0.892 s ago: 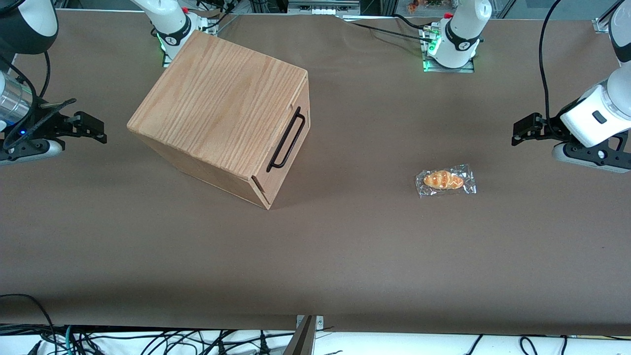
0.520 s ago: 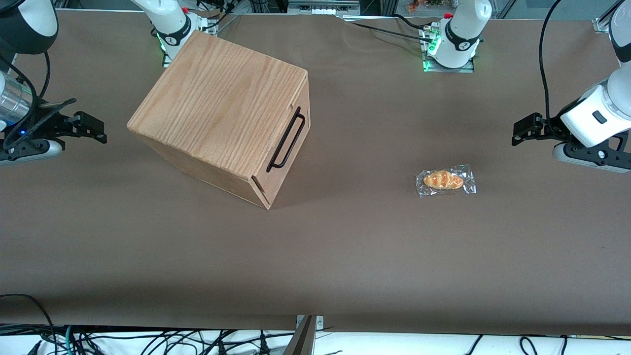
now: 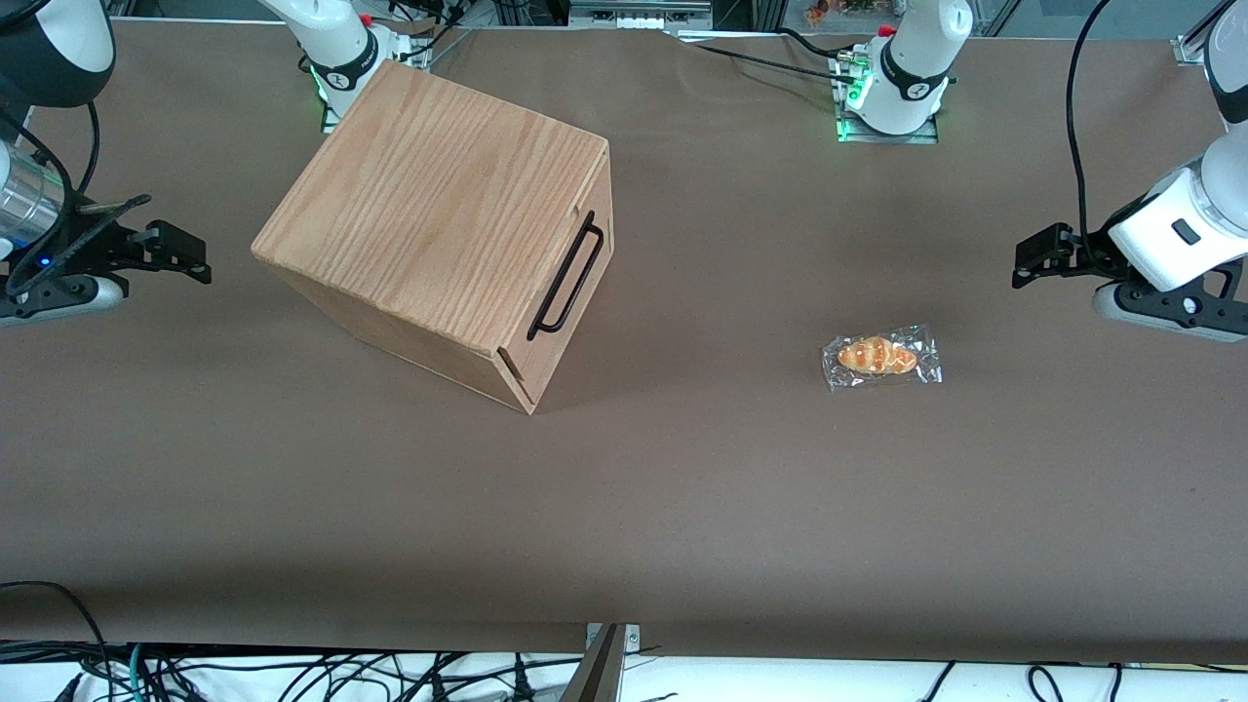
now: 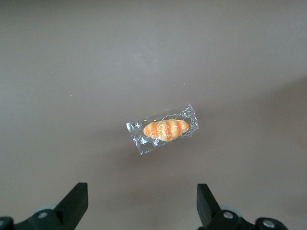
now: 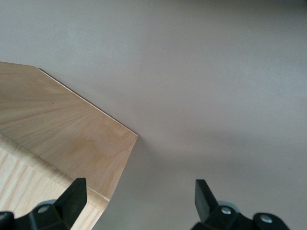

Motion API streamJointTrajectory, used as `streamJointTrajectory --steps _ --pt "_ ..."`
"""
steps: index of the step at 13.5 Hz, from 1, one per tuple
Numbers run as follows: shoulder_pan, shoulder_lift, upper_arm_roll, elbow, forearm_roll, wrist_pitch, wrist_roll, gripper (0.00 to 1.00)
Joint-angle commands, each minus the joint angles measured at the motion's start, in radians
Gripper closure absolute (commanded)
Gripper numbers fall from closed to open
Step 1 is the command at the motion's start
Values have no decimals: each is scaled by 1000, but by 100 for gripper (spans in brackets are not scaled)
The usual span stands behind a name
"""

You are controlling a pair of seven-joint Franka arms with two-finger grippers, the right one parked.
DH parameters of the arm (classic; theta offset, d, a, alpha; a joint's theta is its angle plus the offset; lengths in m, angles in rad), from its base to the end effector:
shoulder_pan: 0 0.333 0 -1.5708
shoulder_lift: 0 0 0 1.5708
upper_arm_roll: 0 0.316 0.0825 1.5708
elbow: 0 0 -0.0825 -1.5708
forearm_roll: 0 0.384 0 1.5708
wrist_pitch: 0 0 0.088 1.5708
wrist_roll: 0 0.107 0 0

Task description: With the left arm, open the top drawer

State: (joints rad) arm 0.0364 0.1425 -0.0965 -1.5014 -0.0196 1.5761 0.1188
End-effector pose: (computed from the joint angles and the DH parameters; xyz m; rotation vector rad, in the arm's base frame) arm 0.5950 -0.0340 0.5760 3.0924 -0.2754 -0.1027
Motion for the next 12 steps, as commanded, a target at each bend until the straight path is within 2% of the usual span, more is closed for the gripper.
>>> streamJointTrajectory --steps 1,12 --pt "5 -18 -11 -19 33 12 -4 0" --pt "7 -6 -8 -6 29 7 -11 0"
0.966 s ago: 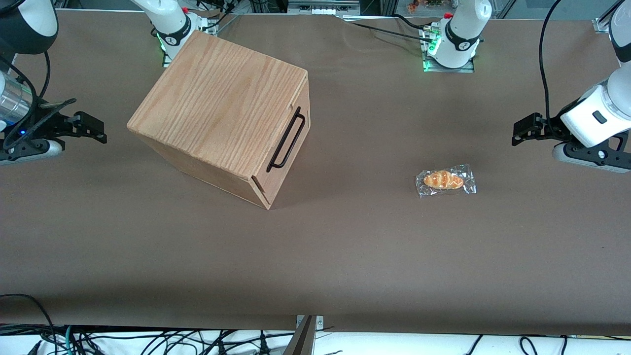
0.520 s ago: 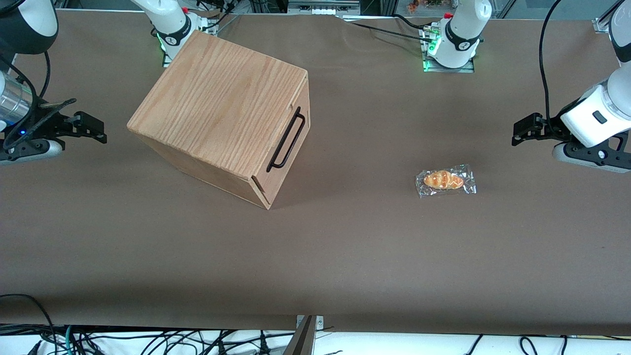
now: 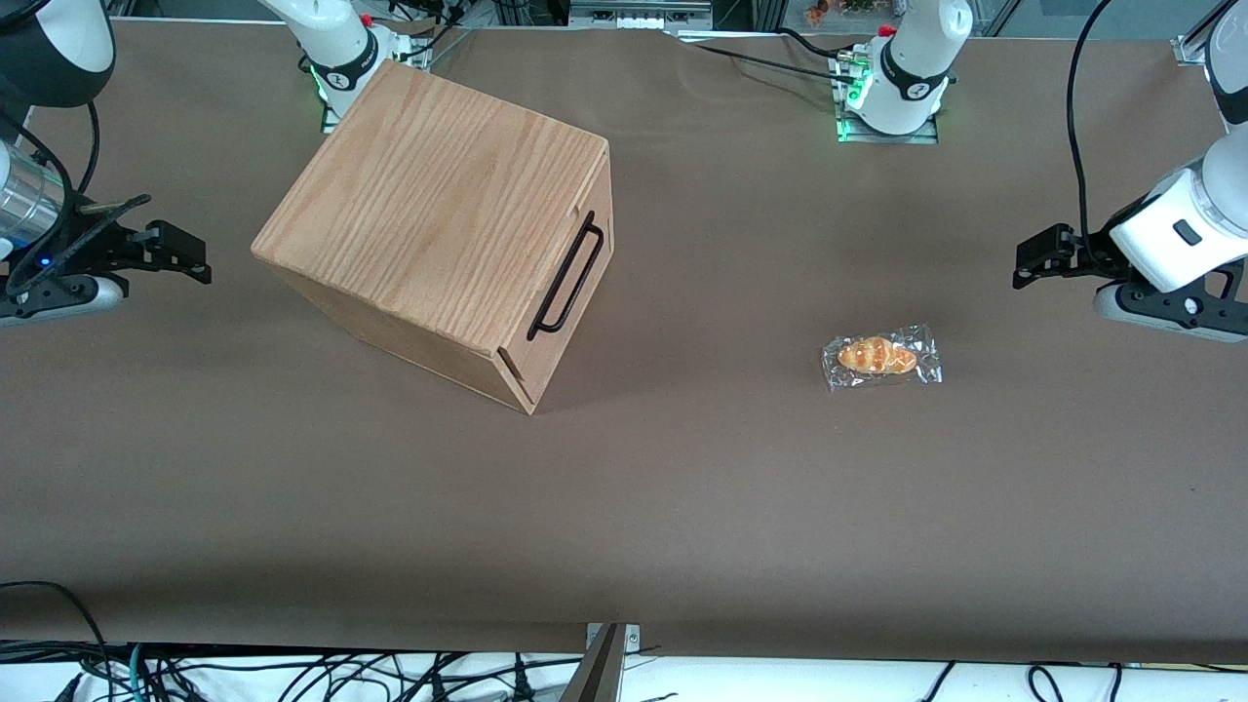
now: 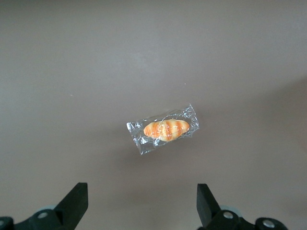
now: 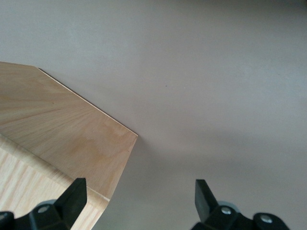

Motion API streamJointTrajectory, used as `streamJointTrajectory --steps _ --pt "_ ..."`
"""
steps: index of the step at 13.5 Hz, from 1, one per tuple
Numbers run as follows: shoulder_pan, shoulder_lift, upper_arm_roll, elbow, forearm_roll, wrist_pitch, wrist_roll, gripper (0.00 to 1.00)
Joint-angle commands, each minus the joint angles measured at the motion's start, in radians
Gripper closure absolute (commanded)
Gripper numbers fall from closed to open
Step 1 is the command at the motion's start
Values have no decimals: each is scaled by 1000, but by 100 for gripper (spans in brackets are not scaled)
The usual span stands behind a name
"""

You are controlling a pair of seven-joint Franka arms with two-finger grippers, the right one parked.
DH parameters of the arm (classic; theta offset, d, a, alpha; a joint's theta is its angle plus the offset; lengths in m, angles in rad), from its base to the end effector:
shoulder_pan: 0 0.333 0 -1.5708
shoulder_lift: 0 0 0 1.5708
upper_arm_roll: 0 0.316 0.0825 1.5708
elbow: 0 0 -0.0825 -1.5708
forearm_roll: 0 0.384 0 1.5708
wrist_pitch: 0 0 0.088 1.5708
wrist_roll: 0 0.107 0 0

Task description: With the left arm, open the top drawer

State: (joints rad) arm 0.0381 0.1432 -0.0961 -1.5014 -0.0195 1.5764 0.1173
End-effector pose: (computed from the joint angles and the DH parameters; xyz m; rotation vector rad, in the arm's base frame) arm 0.5952 -0.0327 0.5756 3.0929 -0.2698 -0.1033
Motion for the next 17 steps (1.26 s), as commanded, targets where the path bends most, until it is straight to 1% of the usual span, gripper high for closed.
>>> streamJointTrajectory --steps 1,3,6,9,11,12,14,15,17 --pt "5 -1 -8 -8 27 5 -10 0" --pt "5 35 -8 -8 23 4 -10 0" --pt "-1 45 -11 -8 17 4 -11 0" --pt "-55 91 -22 -7 -101 7 -21 0" --pt "-115 127 -22 -2 -152 13 -62 0" --pt "-136 150 -22 3 -195 17 -77 0" --pt "-187 211 -22 9 -317 20 -80 0" --pt "-225 235 -22 27 -354 46 -84 0" --pt "-302 271 -22 36 -376 144 -157 0"
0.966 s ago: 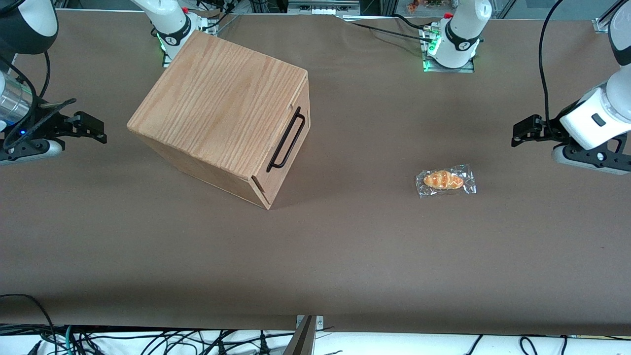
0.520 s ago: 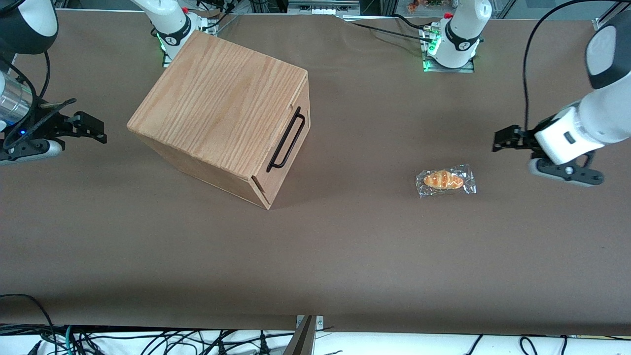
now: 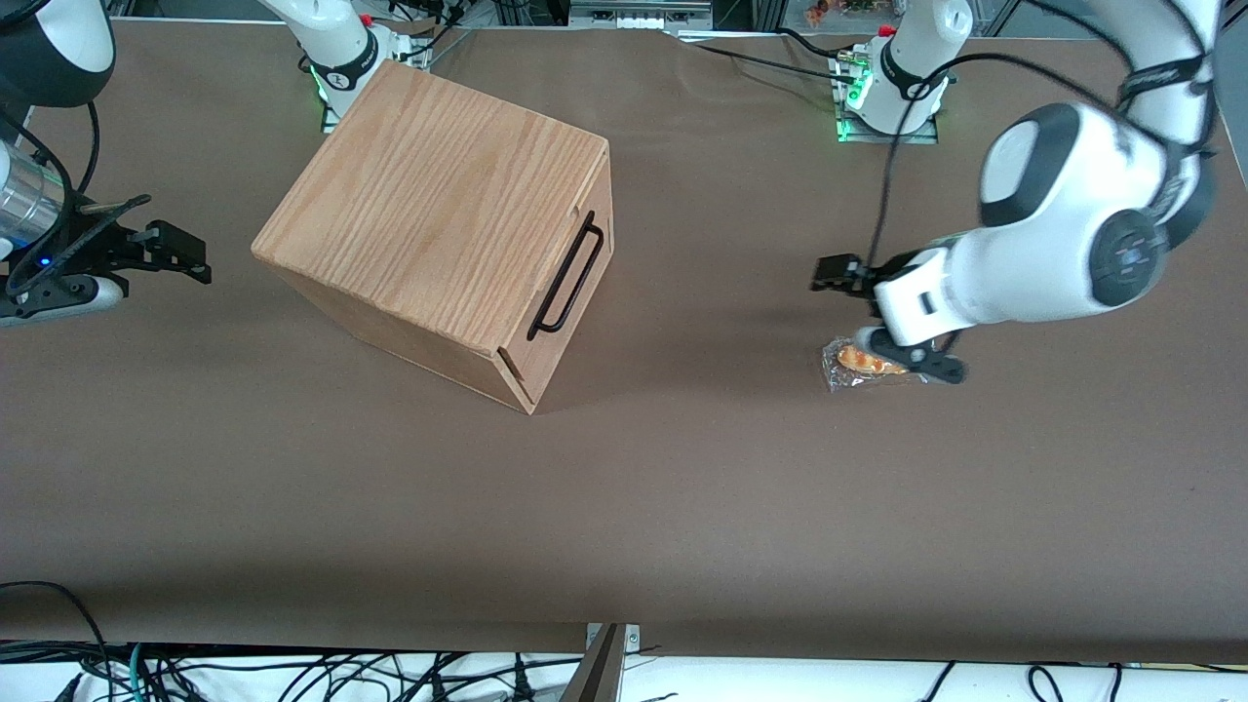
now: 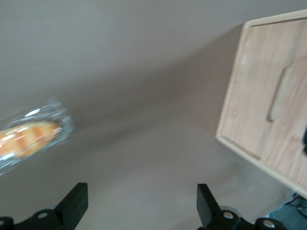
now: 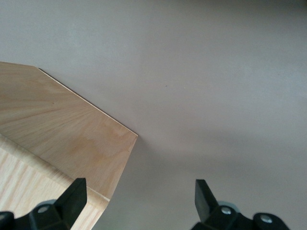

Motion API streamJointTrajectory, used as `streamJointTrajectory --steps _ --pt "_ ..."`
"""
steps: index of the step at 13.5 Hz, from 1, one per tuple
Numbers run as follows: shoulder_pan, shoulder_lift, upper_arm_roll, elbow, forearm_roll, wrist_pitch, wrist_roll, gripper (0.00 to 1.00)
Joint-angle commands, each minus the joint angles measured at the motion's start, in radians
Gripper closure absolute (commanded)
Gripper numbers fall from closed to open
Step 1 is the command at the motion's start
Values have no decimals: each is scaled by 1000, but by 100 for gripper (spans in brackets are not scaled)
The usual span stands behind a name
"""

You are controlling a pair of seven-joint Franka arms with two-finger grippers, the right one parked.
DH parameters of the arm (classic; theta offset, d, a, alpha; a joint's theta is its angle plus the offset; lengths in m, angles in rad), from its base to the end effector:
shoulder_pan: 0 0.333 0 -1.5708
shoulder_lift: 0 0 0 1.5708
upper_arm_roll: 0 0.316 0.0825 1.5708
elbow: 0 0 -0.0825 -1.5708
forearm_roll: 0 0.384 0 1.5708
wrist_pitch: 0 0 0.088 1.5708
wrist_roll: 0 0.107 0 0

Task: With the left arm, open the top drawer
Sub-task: 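Move the left gripper toward the black drawer handle of the wooden box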

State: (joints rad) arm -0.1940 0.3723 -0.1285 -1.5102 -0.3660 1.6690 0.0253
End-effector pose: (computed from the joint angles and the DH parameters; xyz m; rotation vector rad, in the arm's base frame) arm 0.6068 -0.2283 0.4444 2.7219 -0.3676 -0.3723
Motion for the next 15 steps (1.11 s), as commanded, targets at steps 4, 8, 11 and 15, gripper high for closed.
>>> streamJointTrajectory --steps 4,8,11,15 --pt "-218 106 10 48 -42 250 -182 0" --pt "-298 160 10 50 -197 391 -203 0" --pt "-320 181 10 74 -260 406 -203 0" --pt "-363 197 10 77 -310 406 -205 0"
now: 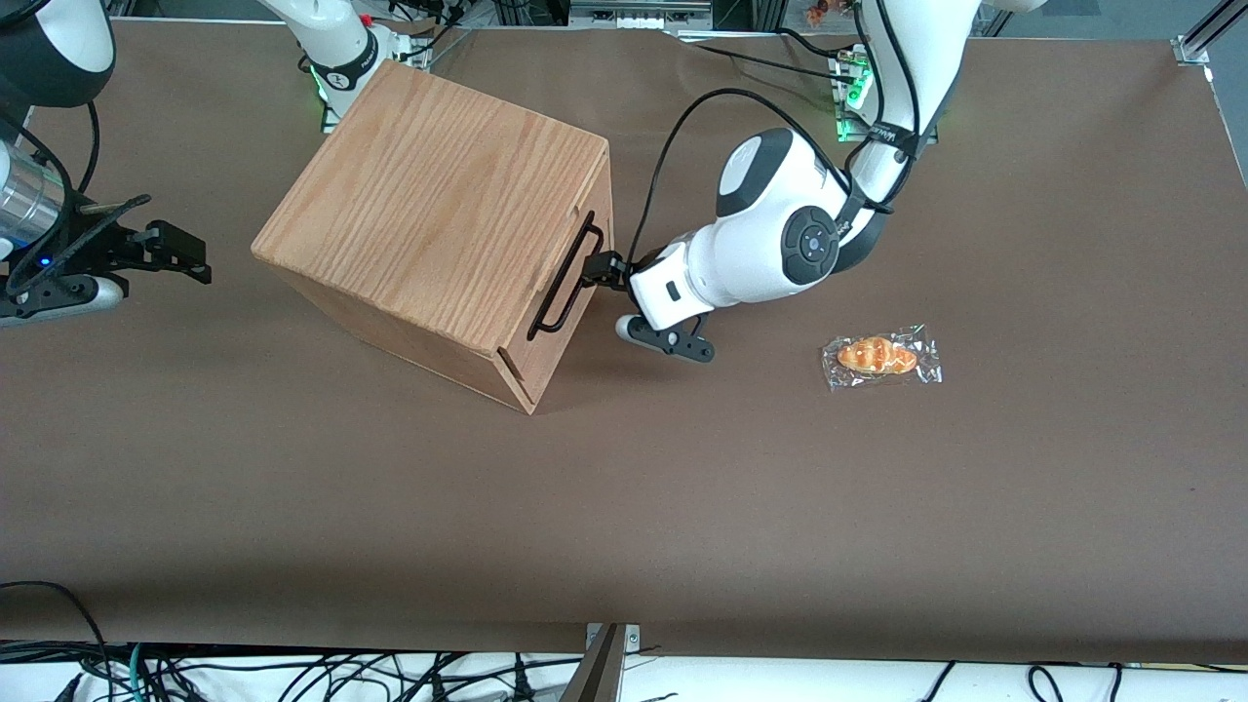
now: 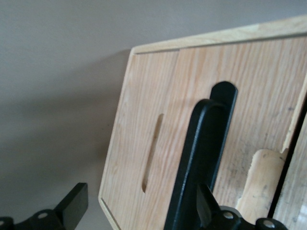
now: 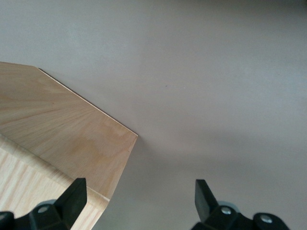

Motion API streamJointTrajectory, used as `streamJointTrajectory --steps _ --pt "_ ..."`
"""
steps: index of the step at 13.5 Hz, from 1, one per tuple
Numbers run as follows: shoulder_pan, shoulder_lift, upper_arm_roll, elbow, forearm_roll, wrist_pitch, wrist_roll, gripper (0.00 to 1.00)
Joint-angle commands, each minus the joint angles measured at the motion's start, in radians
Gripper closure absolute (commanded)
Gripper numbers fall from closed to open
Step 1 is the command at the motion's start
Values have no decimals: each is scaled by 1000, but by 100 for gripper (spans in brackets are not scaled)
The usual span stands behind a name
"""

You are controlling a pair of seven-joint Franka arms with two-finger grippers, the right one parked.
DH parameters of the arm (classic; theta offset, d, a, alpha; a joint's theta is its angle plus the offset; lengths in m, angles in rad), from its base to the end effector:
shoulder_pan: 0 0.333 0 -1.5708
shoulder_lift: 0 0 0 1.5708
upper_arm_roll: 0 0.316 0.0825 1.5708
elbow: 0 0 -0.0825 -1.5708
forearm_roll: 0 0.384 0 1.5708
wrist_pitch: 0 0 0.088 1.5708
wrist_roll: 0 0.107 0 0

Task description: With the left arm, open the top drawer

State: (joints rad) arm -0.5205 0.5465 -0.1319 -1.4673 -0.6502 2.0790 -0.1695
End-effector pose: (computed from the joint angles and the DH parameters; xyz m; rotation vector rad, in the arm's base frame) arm 0.5610 -0.4458 0.3831 2.5070 -0.1923 -0.2602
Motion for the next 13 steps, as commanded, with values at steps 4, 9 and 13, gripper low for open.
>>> streamJointTrajectory --steps 4,9,13 --pt "-67 47 17 35 -16 1 -21 0" --pt "-66 78 23 33 29 41 -18 0" --pt "-62 92 32 35 30 41 -13 0"
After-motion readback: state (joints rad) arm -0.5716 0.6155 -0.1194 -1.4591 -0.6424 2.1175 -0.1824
